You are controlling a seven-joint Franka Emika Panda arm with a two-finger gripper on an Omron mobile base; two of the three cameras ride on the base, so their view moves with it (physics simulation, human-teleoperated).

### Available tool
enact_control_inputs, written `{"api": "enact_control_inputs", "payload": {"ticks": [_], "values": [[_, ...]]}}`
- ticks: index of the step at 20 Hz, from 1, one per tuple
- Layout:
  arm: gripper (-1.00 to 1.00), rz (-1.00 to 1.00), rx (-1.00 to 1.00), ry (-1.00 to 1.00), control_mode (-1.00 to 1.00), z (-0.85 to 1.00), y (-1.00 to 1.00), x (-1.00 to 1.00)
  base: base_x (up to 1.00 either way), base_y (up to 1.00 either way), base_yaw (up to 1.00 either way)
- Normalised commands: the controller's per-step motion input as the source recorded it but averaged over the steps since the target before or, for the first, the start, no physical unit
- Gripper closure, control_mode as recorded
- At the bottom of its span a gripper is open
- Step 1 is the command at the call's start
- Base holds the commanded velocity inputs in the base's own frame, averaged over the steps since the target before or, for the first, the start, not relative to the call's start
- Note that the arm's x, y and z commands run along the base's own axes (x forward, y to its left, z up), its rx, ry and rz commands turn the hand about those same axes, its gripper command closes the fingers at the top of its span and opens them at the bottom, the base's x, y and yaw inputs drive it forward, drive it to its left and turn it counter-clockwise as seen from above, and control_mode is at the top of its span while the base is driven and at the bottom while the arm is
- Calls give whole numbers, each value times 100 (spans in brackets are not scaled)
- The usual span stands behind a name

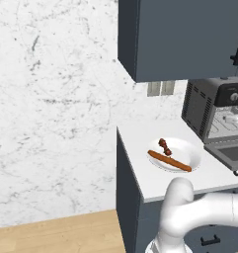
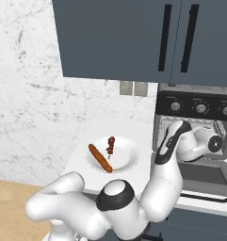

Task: Pick up the kebab skewer and baguette bread, and place them inside the toaster oven. Close the toaster oven door and start by setting the timer.

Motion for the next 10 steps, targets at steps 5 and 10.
{"api": "enact_control_inputs", "payload": {"ticks": [5,10], "values": [[-100,0,0,-7,-100,0,0,31,0,0,0],[-100,0,0,0,-100,-14,-16,15,0,0,0]]}}
